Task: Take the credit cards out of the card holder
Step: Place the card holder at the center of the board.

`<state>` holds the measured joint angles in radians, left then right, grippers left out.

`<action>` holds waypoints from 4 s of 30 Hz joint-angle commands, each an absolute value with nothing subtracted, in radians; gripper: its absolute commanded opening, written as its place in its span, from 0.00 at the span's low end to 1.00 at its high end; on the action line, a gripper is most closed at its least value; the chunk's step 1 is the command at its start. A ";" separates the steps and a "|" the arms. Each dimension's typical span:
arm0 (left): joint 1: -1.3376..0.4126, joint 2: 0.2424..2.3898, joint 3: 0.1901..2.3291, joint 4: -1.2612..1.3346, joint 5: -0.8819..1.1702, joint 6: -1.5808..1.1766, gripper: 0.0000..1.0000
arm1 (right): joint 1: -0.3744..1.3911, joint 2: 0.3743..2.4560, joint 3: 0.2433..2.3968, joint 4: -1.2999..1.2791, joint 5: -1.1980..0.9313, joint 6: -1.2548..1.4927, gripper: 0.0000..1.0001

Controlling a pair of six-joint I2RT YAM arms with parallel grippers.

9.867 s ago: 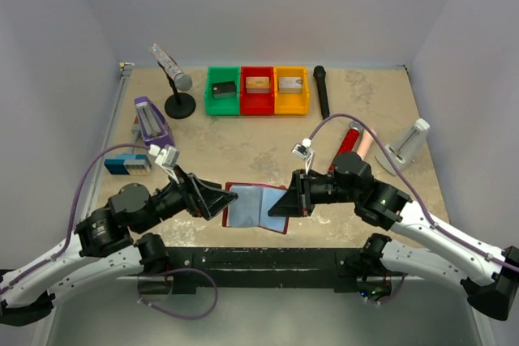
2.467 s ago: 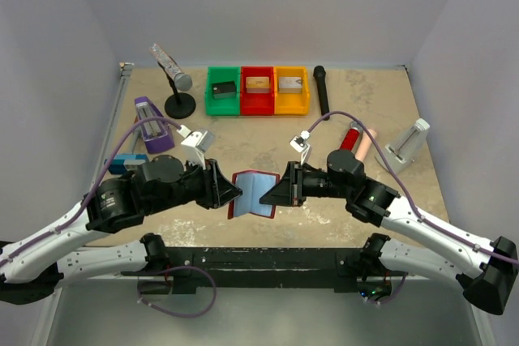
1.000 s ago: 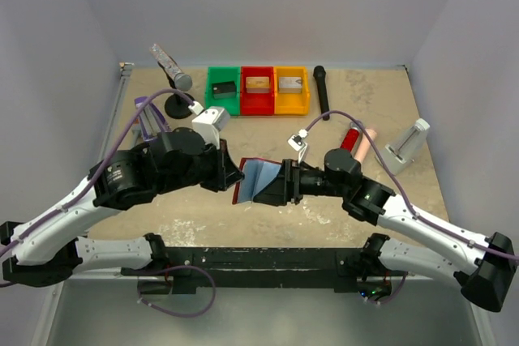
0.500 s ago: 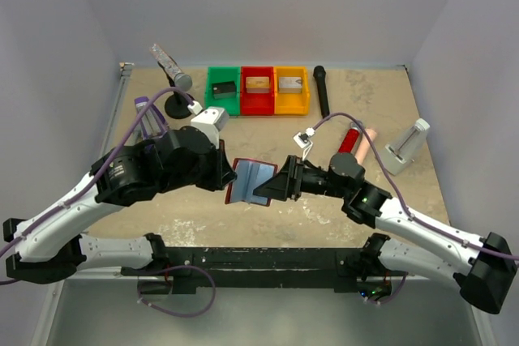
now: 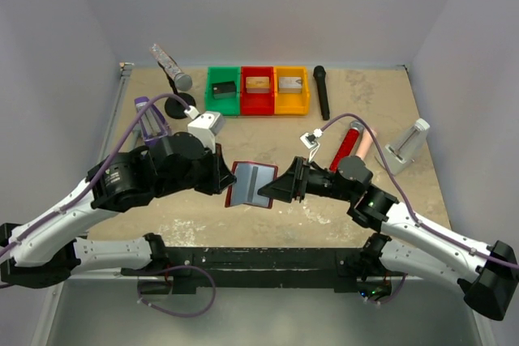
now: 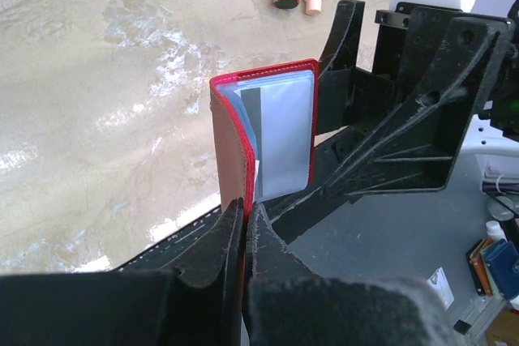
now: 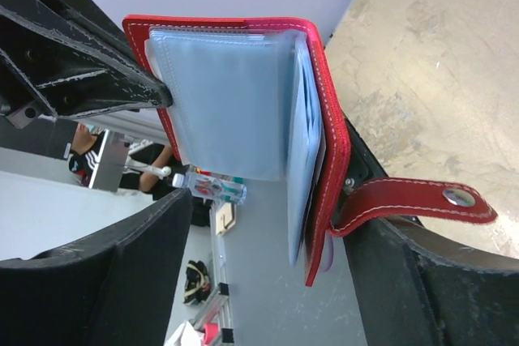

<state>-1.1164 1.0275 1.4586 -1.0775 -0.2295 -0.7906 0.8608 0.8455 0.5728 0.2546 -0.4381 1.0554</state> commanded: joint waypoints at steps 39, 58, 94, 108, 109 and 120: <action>-1.109 0.517 0.554 -0.374 -0.270 -0.994 0.36 | 0.856 0.758 0.750 -0.475 -0.299 0.715 0.00; -1.106 0.458 0.357 -0.241 -0.292 -1.091 0.77 | 0.858 0.905 0.669 -0.454 -0.216 0.735 0.00; -1.108 1.020 0.410 0.032 -0.137 -1.089 0.66 | 0.856 0.994 0.440 -0.129 -0.195 0.925 0.43; -1.108 1.009 0.403 0.038 -0.137 -1.091 0.66 | 0.853 0.939 0.419 -0.158 -0.135 0.957 0.20; -1.108 1.009 0.402 0.040 -0.137 -1.091 0.66 | 0.854 0.937 0.419 -0.160 -0.135 0.957 0.18; -1.108 1.072 0.485 0.028 -0.103 -1.036 0.67 | 0.854 0.943 0.440 -0.170 -0.147 0.948 0.00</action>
<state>-1.1084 1.0302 0.4011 0.0139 -0.1165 -1.0767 0.8566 0.9527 0.4183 -0.1696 -0.1661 0.9459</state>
